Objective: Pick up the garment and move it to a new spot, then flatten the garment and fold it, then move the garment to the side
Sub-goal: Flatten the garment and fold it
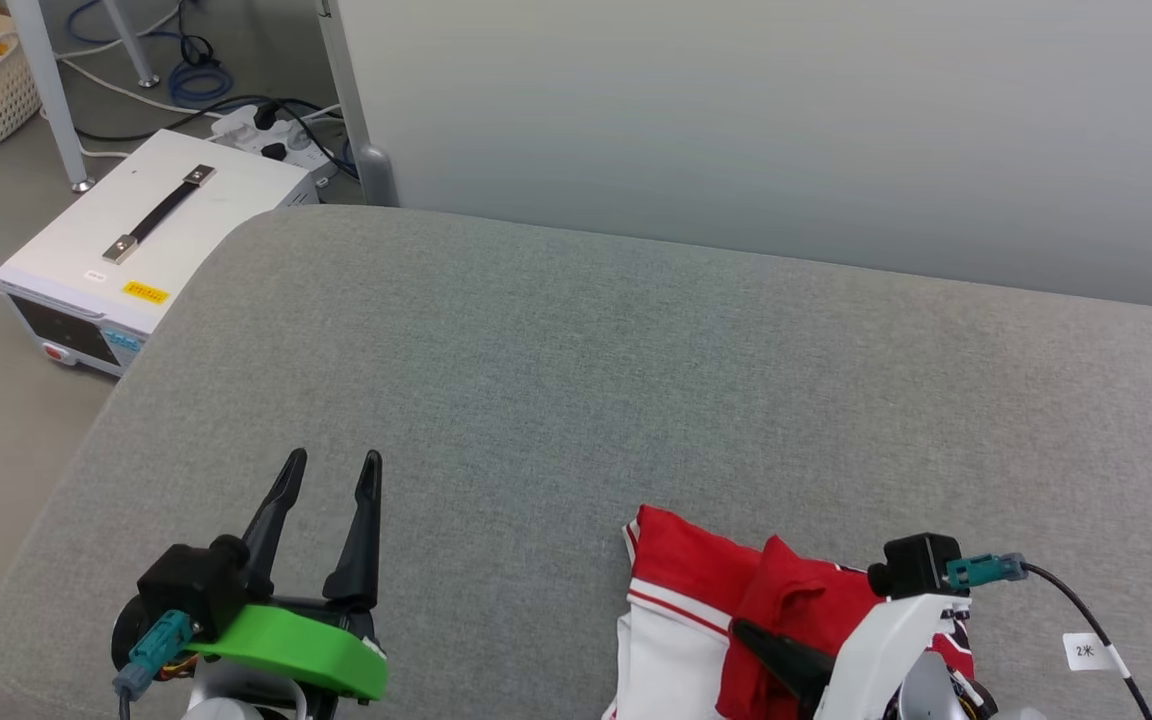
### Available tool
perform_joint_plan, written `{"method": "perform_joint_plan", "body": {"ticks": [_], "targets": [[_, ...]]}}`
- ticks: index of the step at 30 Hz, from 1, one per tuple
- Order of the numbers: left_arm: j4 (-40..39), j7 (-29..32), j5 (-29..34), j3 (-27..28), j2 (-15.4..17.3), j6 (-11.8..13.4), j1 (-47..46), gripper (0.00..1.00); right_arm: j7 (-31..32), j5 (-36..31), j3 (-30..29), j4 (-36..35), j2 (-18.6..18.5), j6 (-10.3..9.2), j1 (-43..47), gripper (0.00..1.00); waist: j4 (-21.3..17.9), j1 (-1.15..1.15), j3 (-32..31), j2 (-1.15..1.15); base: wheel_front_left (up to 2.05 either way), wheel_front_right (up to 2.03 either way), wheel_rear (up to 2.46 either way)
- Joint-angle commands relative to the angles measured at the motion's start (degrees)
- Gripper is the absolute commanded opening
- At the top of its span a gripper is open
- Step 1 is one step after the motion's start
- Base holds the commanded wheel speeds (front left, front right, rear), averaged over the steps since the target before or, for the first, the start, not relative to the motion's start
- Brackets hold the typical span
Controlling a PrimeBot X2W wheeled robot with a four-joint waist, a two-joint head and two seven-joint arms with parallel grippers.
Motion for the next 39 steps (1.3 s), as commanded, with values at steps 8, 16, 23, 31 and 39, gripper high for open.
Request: {"method": "perform_joint_plan", "body": {"ticks": [8,16,23,31,39], "targets": [[0.0,-0.3,-0.6,0.5,-0.1,-0.2,0.4,1.00,-4.6,-0.3,4.5,6.4,-0.1,-0.03,-3.6,1.00,1.1,0.00,0.6,0.00,0.00,0.00,0.00],[0.1,-0.3,-0.3,0.9,-0.1,-0.2,1.0,1.00,-4.0,1.5,10.8,1.5,-0.1,-0.03,-2.6,1.00,0.6,0.00,-0.1,0.00,0.00,0.00,0.00],[-0.1,-0.3,-0.3,0.7,-0.4,-0.2,1.2,1.00,-3.6,-3.3,6.2,-2.4,-0.1,-0.03,-3.7,1.00,-0.4,0.00,-0.6,0.00,0.00,0.00,0.00],[-0.8,-0.3,-0.2,0.1,-0.7,-0.2,1.3,1.00,-7.1,-20.6,0.0,-7.1,-1.9,-0.03,-8.9,1.00,-1.8,0.00,-1.1,0.00,0.00,0.00,0.00],[-2.0,-0.3,-0.4,-1.1,-1.5,-0.2,1.2,1.00,-19.4,-32.3,-5.5,-8.6,-12.3,-0.03,-10.5,1.00,-2.7,0.00,-0.5,0.00,0.00,0.00,0.00]]}}
